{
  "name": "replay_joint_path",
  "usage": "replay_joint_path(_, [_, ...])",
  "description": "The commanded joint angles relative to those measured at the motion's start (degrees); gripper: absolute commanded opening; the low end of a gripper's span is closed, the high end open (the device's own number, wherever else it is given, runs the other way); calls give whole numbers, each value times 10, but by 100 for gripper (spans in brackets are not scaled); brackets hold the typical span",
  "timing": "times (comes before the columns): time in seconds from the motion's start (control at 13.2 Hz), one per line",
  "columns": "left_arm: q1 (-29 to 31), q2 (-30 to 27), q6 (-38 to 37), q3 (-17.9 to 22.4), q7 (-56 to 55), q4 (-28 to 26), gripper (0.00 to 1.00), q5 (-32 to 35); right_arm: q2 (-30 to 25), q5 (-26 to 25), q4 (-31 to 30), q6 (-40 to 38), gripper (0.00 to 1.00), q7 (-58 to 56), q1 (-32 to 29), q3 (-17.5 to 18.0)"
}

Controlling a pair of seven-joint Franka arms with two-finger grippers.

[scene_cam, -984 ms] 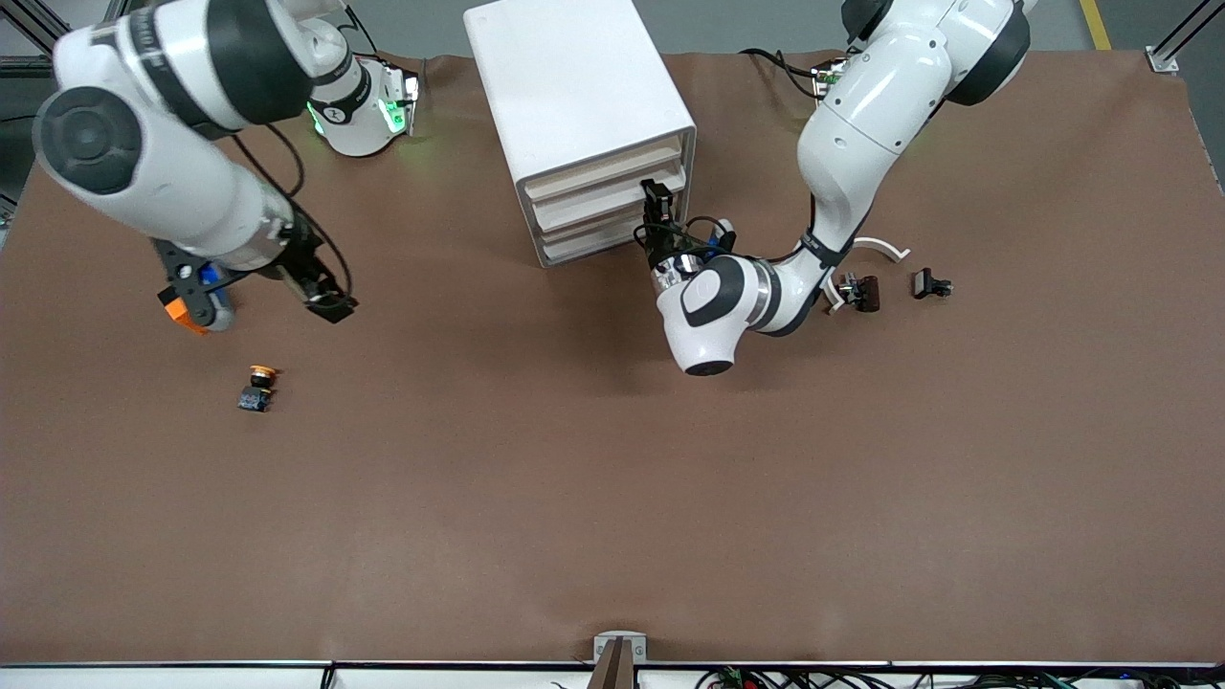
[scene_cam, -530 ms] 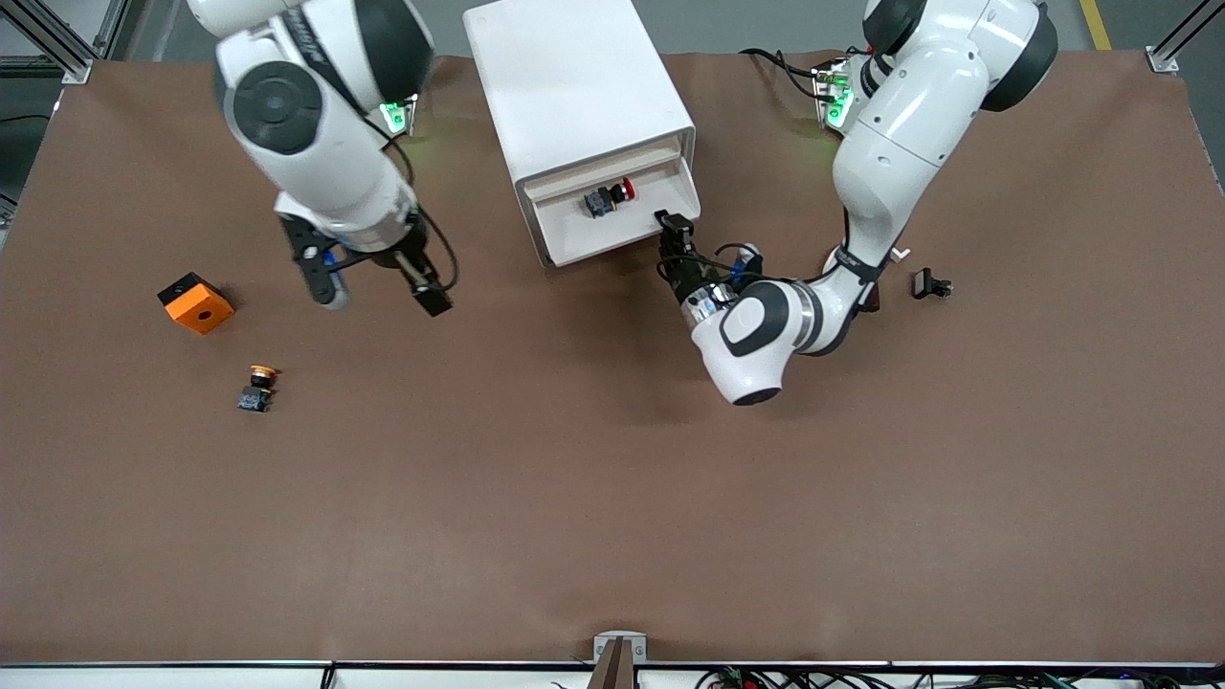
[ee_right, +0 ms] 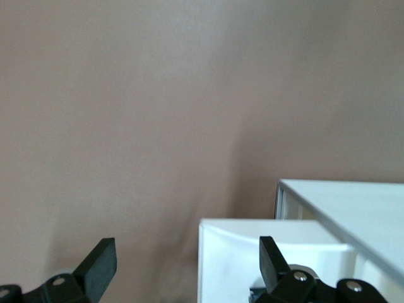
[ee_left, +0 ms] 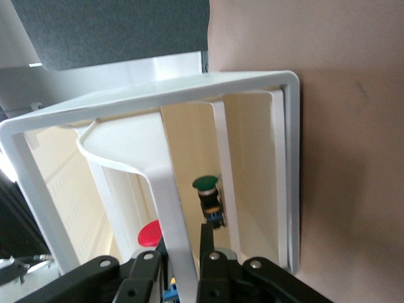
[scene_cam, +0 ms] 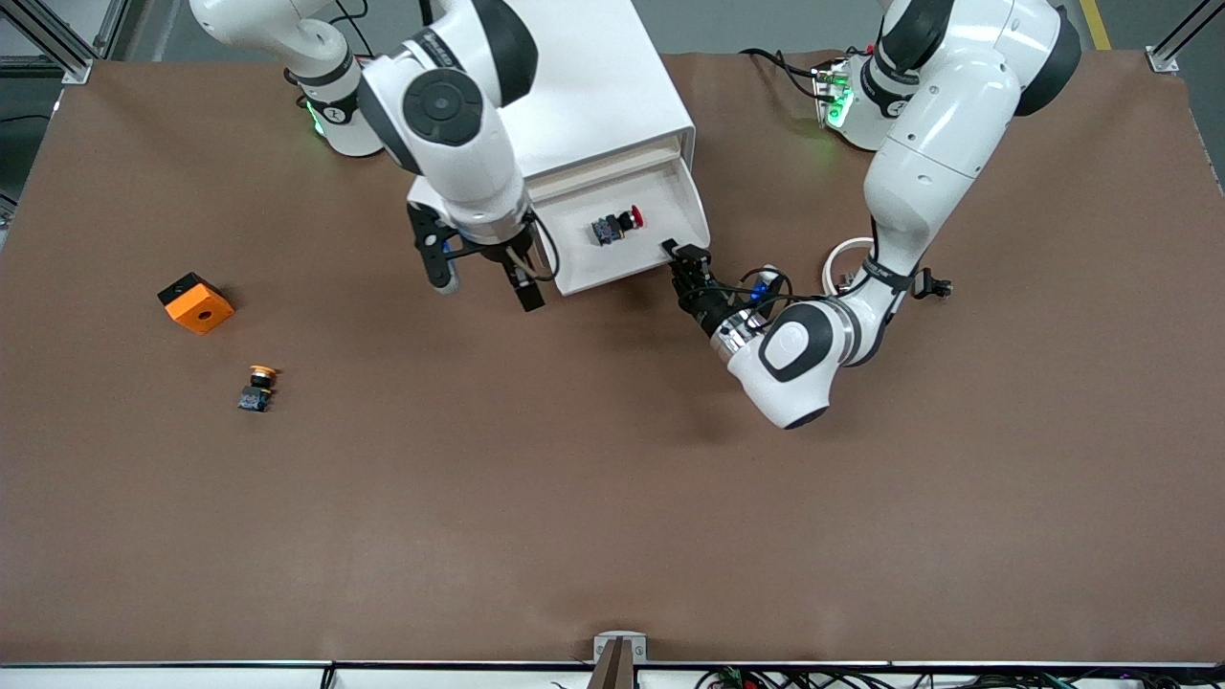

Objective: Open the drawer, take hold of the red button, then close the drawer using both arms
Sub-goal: 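Lower the right gripper into the drawer and grasp the red-capped button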

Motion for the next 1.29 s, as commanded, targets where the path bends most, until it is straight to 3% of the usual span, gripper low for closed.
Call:
replay_joint_path(0.0, [14, 13, 8, 4, 7, 14, 19, -15, 30, -4, 22, 4, 100, 59, 35, -6])
replay_joint_path(0.45, [35, 13, 8, 4, 8, 15, 20, -20, 61, -3, 39, 10, 100, 130, 94, -6])
replay_joint_path(0.53, [35, 13, 8, 4, 8, 15, 23, -20, 68, -2, 46, 10, 100, 131, 102, -6])
replay_joint_path(0.61, [35, 13, 8, 4, 8, 14, 37, -21, 75, -2, 47, 10, 100, 131, 115, -6])
replay_joint_path(0.68, [35, 13, 9, 4, 8, 14, 72, -21, 82, -3, 49, 10, 100, 131, 123, -6])
replay_joint_path(0.76, [35, 13, 9, 4, 8, 15, 100, -22, 90, -2, 55, 10, 100, 131, 124, -6])
replay_joint_path(1.21, [45, 1, 3, -2, 26, 46, 100, -15, 124, -4, 68, 10, 100, 129, 130, -6])
